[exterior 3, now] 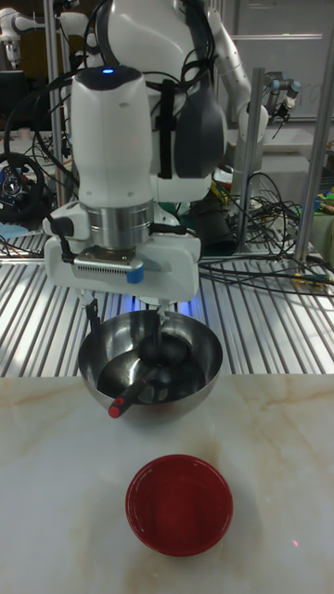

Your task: Scoop water with a large spoon from one bowl to another

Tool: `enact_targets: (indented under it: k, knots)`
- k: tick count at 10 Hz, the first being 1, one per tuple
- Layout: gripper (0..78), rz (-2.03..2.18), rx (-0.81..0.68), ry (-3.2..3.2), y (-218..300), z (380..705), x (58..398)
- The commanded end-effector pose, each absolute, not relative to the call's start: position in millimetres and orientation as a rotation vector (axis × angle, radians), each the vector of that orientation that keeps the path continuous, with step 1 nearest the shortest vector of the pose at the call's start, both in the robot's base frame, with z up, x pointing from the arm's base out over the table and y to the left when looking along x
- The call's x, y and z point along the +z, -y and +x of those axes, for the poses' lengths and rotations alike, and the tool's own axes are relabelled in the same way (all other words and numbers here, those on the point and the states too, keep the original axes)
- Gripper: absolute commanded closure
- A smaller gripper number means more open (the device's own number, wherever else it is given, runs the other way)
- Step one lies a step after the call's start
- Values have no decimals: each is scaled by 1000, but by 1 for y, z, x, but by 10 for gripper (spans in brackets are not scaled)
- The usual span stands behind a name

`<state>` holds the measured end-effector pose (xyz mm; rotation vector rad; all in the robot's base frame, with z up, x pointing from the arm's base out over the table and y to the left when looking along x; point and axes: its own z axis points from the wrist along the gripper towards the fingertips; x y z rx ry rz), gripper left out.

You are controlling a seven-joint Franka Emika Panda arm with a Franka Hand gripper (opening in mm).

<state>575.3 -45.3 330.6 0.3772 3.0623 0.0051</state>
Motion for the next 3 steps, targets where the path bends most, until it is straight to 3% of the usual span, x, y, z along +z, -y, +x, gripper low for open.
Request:
enact_targets:
  k: [1, 3]
  knots:
    - [1, 364, 18, -3061, 45, 573, 336]
    - [1, 360, 26, -3062, 45, 572, 337]
